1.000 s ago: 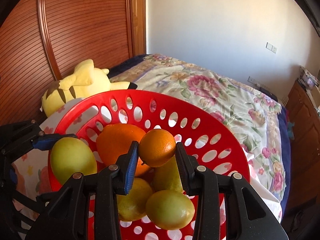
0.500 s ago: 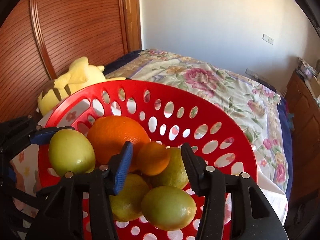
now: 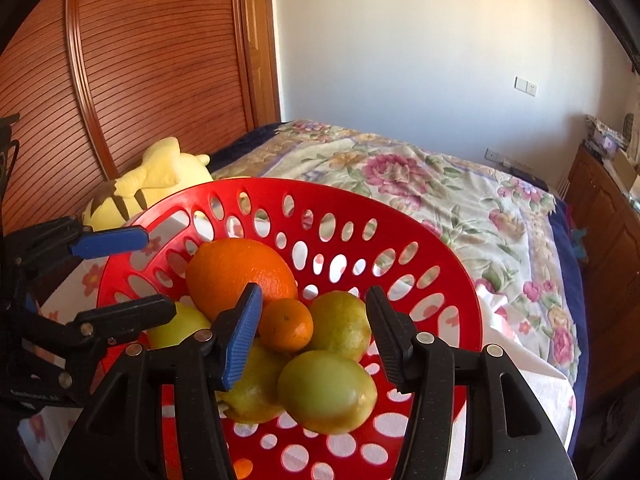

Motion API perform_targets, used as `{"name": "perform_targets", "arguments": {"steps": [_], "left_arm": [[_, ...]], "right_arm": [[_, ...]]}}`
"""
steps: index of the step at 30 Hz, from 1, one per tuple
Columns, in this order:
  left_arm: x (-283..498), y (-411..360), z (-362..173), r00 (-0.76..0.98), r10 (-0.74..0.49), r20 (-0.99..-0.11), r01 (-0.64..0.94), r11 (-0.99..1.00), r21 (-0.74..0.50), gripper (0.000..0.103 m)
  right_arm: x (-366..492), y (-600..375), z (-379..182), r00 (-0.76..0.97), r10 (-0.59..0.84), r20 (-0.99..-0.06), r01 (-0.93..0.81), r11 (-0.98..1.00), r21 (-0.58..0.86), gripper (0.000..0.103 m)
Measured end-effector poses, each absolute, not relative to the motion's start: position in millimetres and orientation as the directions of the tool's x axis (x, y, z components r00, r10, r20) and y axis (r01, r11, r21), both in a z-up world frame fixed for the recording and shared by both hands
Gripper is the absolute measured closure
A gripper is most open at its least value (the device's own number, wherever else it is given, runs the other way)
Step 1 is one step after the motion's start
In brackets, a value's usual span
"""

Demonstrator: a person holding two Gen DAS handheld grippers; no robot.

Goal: Organize fruits
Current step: 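Open both tools to drop the citrus and tangerine into the basket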

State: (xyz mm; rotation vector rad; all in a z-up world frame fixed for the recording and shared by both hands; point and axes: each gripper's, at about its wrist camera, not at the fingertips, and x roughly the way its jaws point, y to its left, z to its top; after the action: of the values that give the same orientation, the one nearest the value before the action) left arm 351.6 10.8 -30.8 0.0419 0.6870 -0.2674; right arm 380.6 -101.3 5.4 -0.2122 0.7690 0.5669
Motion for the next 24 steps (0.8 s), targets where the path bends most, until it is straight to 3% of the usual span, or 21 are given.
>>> {"name": "perform_targets", "arguments": {"steps": [24], "left_arm": [[276.4,-14.2,0.3,0.774,-0.262,-0.576,0.304,0.952,-0.026,0.035]], "right_arm": [[308.7,-130.3,33.0,0.627,0.432,-0.648,-0.548,0.836,0.026,0.047]]}}
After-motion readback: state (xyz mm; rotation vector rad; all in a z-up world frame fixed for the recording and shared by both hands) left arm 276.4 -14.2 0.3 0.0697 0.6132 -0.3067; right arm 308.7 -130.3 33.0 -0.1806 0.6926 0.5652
